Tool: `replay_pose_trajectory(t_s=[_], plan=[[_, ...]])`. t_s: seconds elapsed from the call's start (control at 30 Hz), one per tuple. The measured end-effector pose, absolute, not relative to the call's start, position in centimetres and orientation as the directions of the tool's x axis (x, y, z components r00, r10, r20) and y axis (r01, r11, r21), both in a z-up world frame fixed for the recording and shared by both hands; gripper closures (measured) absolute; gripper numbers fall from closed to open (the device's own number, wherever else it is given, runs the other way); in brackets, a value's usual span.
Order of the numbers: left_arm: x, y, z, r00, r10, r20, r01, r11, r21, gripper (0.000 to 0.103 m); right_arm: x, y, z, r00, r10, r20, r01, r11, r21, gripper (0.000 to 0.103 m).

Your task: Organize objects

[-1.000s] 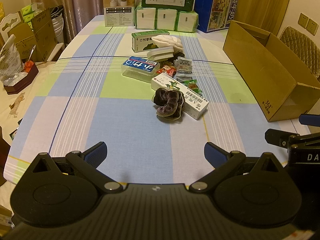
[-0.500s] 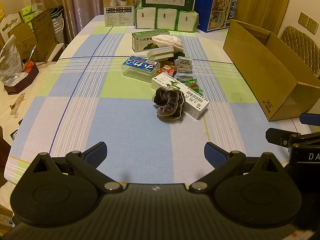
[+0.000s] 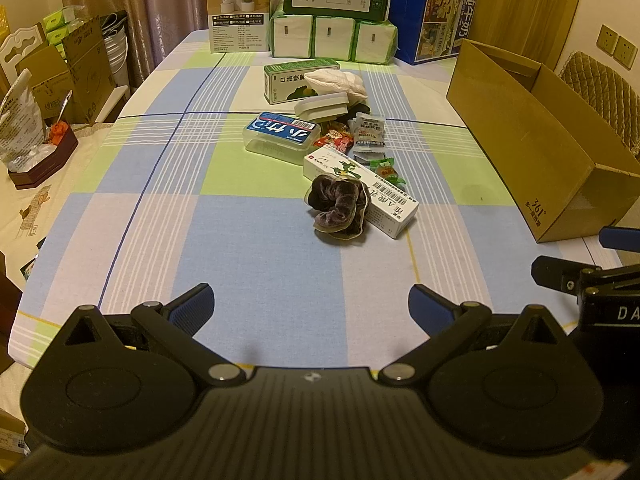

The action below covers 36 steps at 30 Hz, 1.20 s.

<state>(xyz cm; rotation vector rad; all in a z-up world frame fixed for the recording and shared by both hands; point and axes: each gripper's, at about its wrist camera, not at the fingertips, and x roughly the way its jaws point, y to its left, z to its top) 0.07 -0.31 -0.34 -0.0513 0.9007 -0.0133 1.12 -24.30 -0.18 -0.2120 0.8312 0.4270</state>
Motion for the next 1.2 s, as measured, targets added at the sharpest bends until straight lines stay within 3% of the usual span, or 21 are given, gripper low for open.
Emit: replay_pose_trajectory(t_s=[0.33, 0.53, 0.67, 0.77, 0.9, 1.0, 1.17, 1.2], plan=[[0.3, 1.2, 0.1, 0.618, -0.099, -0.780, -0.027, 0.989, -0.147, 0.002, 1.9, -24.4, 0.5, 0.548, 0.321, -0.773, -0.456, 0.889, 0.046, 0.002], [2.1, 1.2, 0.8, 0.662, -0.054, -0.747, 0.053, 0.998, -0.025, 0.001, 3.2, -24.1, 1.6, 0.518, 0.391, -0.761, -0.523, 0.849, 0.080, 0.002], [4.1, 1.8, 0.1, 0.651, -0.079, -0.755, 0.096, 0.995, -0.022, 0.002, 4.6, -23.3, 1.5, 0.488, 0.427, -0.761, -0.556, 0.825, 0.106, 0.002], [5.7, 1.7, -0.7, 0.629, -0.139, -0.765, 0.169, 0.985, -0.041, 0.007, 5.8, -22.4, 0.8, 0.481, 0.429, -0.764, -0.576, 0.812, 0.093, 0.002], [7.7, 1.0, -2.3, 0.601, -0.186, -0.777, 0.256, 0.966, -0.033, 0.011, 7.8, -21.8, -0.5, 0.449, 0.445, -0.774, -0.588, 0.800, 0.120, 0.016], [9.3, 0.6, -3.9, 0.580, -0.214, -0.786, 0.315, 0.949, -0.026, 0.014, 9.4, -21.3, -1.5, 0.418, 0.453, -0.787, -0.579, 0.801, 0.154, 0.019], [11.3, 0.3, -5.7, 0.559, -0.251, -0.790, 0.366, 0.930, -0.036, 0.030, 11.3, -20.2, -2.0, 0.407, 0.463, -0.788, -0.594, 0.789, 0.156, 0.019], [11.6, 0.4, -6.0, 0.559, -0.248, -0.791, 0.367, 0.930, -0.033, 0.038, 11.7, -20.0, -2.2, 0.405, 0.461, -0.789, -0.596, 0.788, 0.154, 0.019]])
